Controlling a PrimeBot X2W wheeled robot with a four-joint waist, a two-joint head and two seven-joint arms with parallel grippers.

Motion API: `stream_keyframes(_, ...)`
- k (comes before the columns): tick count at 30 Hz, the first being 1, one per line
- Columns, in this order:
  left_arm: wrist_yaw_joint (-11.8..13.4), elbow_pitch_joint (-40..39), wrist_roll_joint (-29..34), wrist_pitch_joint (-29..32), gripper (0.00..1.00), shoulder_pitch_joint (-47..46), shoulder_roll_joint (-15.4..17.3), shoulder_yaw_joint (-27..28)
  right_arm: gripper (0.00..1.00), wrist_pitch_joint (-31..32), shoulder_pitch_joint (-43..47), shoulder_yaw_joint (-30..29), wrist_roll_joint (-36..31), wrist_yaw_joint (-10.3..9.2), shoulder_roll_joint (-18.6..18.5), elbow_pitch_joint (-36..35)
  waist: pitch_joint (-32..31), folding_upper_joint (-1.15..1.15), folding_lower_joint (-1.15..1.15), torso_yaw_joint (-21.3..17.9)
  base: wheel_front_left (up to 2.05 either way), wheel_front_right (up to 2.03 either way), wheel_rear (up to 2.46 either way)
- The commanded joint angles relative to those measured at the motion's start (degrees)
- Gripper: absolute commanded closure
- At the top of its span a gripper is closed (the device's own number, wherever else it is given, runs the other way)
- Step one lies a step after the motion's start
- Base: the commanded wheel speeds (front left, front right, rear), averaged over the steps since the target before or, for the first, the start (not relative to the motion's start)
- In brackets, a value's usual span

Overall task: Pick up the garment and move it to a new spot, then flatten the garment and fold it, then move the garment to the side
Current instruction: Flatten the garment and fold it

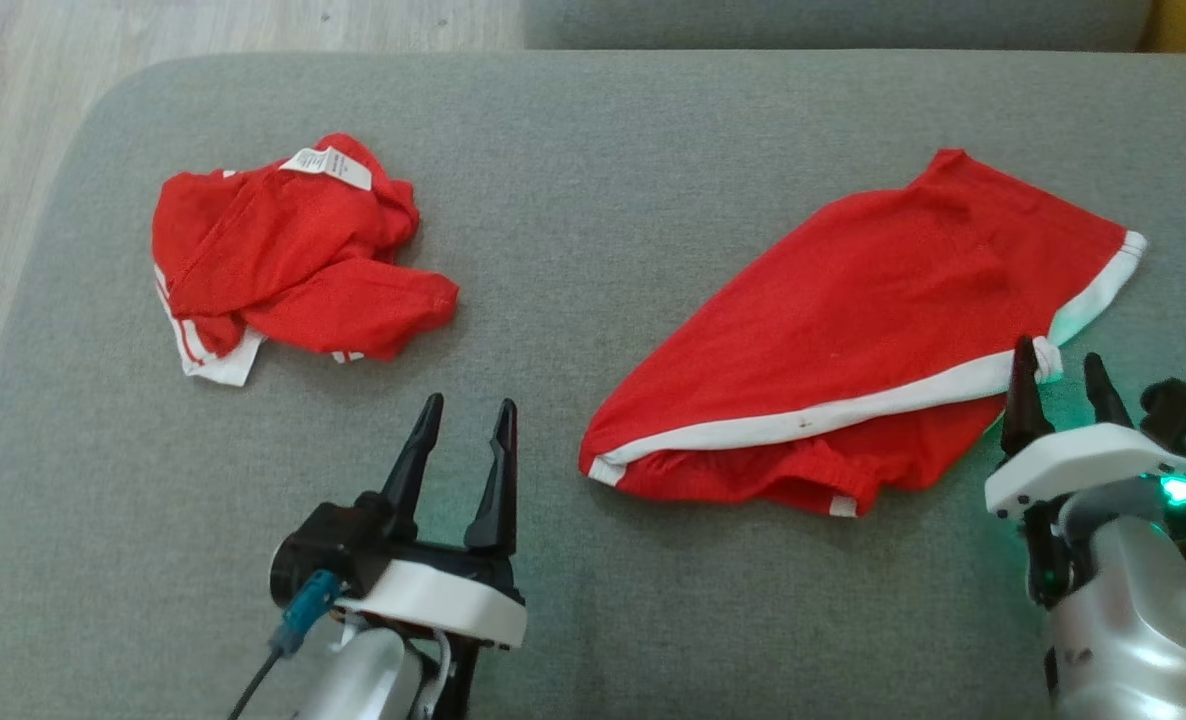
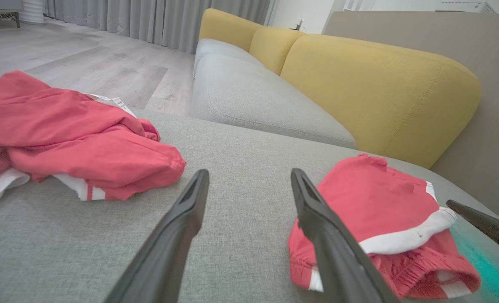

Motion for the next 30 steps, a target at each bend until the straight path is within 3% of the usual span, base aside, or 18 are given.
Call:
stream_keyframes(1,0.3,-1.5,0.1,-0.5,0.0,-2.4,0.0,1.0,0.0,-1.1,-3.3,0.9,-0.7,-0.04,-0.3,0.3,0.4,0.0,-0.01,0.4,0.0,0.0,0.0)
stream_keyframes(8,0.8,-1.1,-0.5,-0.5,0.0,-3.5,0.0,0.0,0.0,-2.7,-5.5,1.0,-1.1,-0.04,-0.3,6.0,0.6,0.0,-0.01,0.7,0.0,0.0,0.0)
stream_keyframes(9,0.9,-1.1,-0.6,-0.5,0.0,-3.6,0.0,-0.1,0.15,-3.0,-5.8,1.0,-1.3,-0.04,-0.3,6.7,0.7,0.0,-0.01,0.7,0.0,0.0,0.0)
stream_keyframes(11,1.0,-1.1,-0.7,-0.5,0.0,-3.7,0.0,-0.1,1.0,-3.6,-6.3,1.0,-1.7,-0.04,-0.3,7.9,0.6,0.0,-0.01,0.6,0.0,0.0,0.0)
stream_keyframes(20,1.2,-0.4,-0.8,-0.5,0.0,-1.5,0.0,0.2,1.0,-5.4,-5.8,1.5,-3.1,-0.04,-0.3,7.4,-2.5,0.0,-0.01,-0.8,0.0,0.0,0.0)
stream_keyframes(30,0.5,1.7,-3.4,-0.5,0.0,0.7,-0.1,-5.7,1.0,-4.3,-3.3,1.2,-5.1,-0.04,-0.3,0.1,-4.4,0.0,-0.01,-0.7,0.0,0.0,0.0)
